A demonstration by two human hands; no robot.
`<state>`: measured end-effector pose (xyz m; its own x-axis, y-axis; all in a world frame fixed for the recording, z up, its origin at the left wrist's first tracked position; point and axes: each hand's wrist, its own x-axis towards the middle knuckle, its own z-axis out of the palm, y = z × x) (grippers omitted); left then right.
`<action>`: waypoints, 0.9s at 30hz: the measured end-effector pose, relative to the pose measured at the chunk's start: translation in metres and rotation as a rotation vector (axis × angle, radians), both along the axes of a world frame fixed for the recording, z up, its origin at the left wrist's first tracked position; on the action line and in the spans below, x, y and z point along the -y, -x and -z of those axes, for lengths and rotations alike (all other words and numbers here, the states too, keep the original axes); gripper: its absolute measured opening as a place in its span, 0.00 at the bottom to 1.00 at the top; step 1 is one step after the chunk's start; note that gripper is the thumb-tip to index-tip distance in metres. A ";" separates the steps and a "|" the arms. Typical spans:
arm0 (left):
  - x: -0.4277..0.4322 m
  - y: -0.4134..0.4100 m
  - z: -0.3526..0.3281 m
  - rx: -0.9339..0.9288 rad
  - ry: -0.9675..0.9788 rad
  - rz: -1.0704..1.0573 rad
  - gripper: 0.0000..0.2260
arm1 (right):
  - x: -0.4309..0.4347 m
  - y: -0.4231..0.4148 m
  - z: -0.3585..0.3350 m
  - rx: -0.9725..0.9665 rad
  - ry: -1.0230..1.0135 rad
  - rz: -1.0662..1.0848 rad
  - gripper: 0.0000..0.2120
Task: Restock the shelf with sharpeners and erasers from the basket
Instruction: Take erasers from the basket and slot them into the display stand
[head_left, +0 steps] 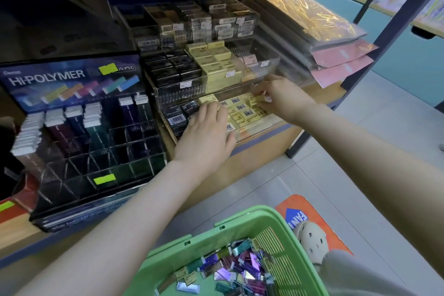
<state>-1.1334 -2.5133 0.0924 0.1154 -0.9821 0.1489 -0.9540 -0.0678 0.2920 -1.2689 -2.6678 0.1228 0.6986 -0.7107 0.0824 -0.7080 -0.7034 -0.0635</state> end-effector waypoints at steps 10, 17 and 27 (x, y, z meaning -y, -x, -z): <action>0.001 0.000 0.002 0.048 0.011 0.003 0.22 | 0.018 -0.007 -0.003 -0.138 0.012 -0.121 0.15; 0.001 0.000 0.003 0.076 0.013 0.004 0.22 | 0.018 -0.007 0.002 -0.147 0.252 -0.168 0.14; 0.000 0.001 0.002 0.095 0.011 0.011 0.21 | 0.014 -0.008 0.006 -0.151 0.167 -0.054 0.09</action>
<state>-1.1339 -2.5134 0.0906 0.0891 -0.9815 0.1692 -0.9781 -0.0542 0.2008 -1.2609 -2.6819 0.1166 0.7489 -0.6570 0.0868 -0.6614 -0.7326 0.1609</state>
